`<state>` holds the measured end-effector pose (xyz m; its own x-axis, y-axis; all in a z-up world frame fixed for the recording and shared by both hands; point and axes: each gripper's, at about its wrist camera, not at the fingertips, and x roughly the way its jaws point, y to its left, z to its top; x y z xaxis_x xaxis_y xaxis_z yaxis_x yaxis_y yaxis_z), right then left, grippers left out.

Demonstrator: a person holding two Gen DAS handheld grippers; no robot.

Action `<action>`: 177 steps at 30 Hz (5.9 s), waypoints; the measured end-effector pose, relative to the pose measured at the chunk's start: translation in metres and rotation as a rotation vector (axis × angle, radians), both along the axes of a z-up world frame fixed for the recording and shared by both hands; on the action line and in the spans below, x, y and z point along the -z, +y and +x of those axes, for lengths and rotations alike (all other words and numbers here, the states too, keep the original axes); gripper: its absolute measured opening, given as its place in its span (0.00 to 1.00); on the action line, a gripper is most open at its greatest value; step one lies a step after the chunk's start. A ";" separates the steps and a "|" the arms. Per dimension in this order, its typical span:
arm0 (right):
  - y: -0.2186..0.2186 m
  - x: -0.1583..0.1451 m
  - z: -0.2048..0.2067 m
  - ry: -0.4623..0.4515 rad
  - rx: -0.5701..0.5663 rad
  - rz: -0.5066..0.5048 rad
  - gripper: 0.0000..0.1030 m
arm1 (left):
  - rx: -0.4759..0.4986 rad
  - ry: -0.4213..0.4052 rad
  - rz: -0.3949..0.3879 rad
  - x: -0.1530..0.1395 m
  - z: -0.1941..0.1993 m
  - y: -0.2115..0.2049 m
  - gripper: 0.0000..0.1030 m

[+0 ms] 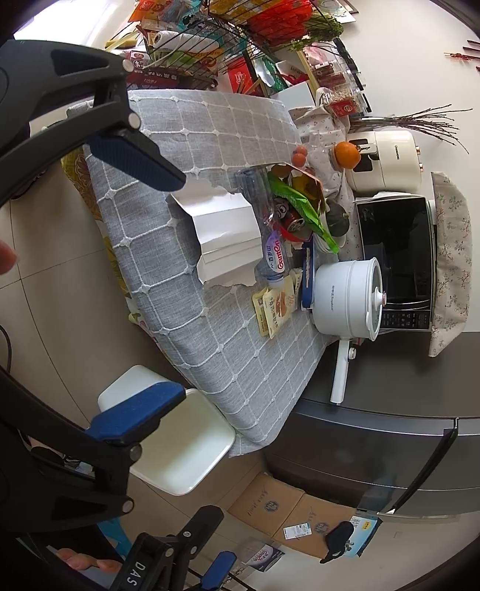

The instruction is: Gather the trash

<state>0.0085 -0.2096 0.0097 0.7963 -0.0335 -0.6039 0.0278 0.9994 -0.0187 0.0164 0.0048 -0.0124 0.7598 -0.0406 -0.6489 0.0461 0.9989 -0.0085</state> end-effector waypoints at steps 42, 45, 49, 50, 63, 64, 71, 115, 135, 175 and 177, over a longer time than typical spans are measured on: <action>0.005 -0.010 0.019 0.031 -0.037 -0.031 1.00 | 0.017 0.132 -0.166 0.013 0.032 0.043 0.99; 0.006 -0.022 0.037 0.064 -0.087 0.002 1.00 | 0.004 0.201 -0.186 0.025 0.053 0.054 0.99; 0.018 -0.029 0.071 0.127 -0.164 -0.022 1.00 | 0.011 0.284 -0.151 0.045 0.077 0.064 0.99; 0.021 -0.028 0.079 0.140 -0.174 -0.035 1.00 | 0.007 0.285 -0.118 0.049 0.080 0.065 0.99; 0.008 0.032 0.134 0.270 -0.134 -0.054 1.00 | 0.044 0.280 0.440 0.121 0.135 0.038 0.77; 0.007 0.034 0.137 0.266 -0.128 -0.070 1.00 | 0.048 0.274 0.463 0.124 0.138 0.036 0.72; 0.001 0.045 0.150 0.290 -0.105 -0.085 1.00 | 0.035 0.271 0.410 0.120 0.145 0.040 0.25; 0.148 0.165 0.363 0.450 -0.434 0.070 0.21 | -0.084 0.158 -0.384 0.037 0.129 0.136 0.02; 0.096 0.107 0.305 0.389 -0.348 0.044 0.82 | -0.049 0.139 -0.441 0.028 0.123 0.121 0.02; -0.014 0.058 0.206 0.389 -0.217 0.223 0.08 | 0.116 0.166 -0.428 0.028 0.112 0.057 0.02; -0.030 0.065 0.188 0.416 -0.191 0.236 0.08 | 0.142 0.170 -0.417 0.029 0.111 0.044 0.02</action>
